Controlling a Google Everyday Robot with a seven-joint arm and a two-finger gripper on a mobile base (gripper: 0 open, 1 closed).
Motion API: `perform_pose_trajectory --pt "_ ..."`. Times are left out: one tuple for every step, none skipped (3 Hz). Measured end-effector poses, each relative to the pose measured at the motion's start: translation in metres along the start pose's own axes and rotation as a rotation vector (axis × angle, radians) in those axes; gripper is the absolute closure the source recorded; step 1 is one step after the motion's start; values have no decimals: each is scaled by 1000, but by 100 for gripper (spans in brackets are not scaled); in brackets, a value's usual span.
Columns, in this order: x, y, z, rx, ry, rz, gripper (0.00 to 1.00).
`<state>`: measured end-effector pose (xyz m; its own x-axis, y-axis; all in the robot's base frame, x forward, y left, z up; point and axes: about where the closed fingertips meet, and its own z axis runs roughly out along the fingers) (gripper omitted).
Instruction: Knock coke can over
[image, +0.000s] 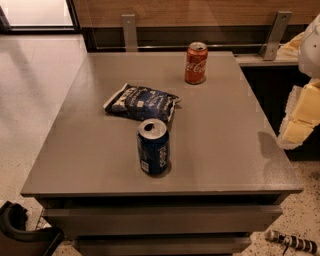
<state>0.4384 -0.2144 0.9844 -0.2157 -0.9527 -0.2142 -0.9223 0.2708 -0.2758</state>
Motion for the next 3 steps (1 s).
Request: perform_pose_trajectory --pt "0 0 0 0 0 0 0" --pt "14 -37 5 67 -94 57 0" --pt "27 -93 14 149 -269 148 0"
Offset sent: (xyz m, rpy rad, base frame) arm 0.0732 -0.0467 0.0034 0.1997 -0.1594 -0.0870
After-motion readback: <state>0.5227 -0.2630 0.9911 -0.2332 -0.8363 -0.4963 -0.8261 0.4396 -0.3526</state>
